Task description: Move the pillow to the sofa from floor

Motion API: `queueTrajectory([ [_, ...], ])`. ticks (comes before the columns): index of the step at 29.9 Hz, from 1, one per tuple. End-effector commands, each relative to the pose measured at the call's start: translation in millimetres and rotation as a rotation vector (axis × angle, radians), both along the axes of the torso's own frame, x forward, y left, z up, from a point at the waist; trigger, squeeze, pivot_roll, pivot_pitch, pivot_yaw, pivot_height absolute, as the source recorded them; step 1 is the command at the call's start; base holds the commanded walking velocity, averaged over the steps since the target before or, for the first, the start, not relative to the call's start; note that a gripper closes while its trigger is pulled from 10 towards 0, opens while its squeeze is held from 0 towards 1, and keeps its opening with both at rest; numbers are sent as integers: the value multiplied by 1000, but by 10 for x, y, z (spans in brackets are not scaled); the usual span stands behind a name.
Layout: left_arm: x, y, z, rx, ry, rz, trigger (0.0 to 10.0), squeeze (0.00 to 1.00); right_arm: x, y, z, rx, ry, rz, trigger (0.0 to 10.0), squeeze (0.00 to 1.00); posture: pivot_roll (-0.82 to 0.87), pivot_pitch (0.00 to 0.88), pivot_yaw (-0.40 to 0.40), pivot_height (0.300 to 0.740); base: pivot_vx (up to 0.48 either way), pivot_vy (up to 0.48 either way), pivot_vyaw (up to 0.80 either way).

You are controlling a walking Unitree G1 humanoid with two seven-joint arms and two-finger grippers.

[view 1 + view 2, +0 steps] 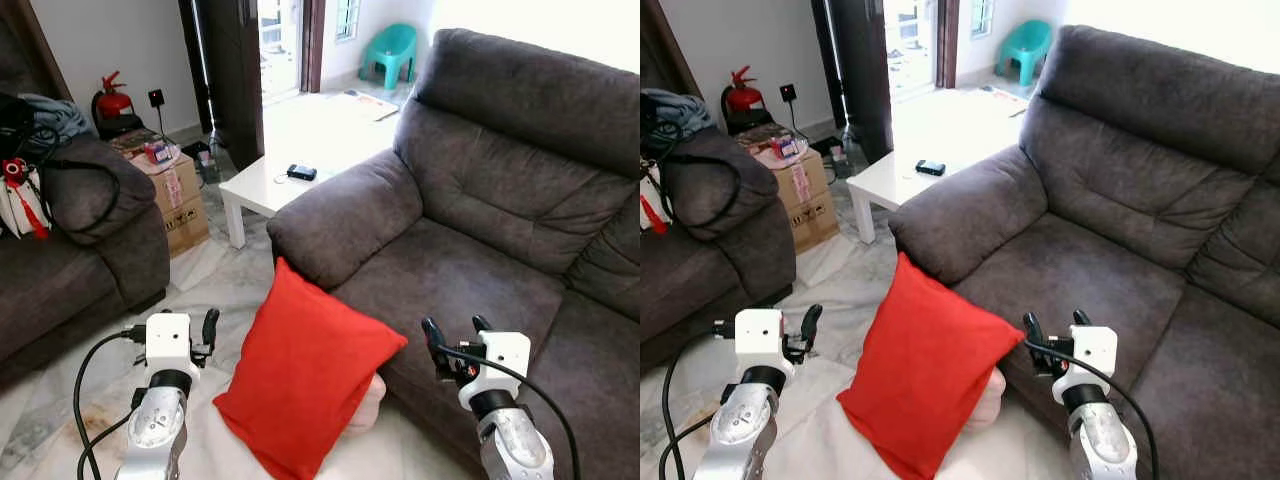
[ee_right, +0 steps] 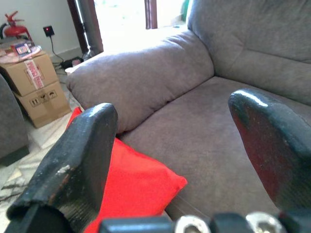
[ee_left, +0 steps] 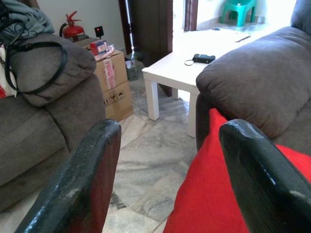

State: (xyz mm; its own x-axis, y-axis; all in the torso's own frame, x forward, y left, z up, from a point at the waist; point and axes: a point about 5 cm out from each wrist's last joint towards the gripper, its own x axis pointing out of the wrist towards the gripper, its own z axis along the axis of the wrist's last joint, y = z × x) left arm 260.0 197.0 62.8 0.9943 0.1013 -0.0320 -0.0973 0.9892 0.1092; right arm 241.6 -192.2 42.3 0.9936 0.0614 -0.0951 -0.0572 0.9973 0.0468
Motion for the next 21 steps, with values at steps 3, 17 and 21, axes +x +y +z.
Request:
queueTrajectory([
  [3,6,7,5,0,-3,0,10000,0,-1,-28,-5,5,6,-11,10000,0,-34,0,-52,740,290,0,0],
  [17,9,5,-1,-1,-1,-1,10000,0,5,-23,-5,7,6,-9,10000,0,-34,0,-52,740,300,0,0],
  [21,9,3,0,-1,-1,-2,10000,0,5,-23,-5,7,5,-10,10000,0,-35,0,-52,740,303,0,0],
])
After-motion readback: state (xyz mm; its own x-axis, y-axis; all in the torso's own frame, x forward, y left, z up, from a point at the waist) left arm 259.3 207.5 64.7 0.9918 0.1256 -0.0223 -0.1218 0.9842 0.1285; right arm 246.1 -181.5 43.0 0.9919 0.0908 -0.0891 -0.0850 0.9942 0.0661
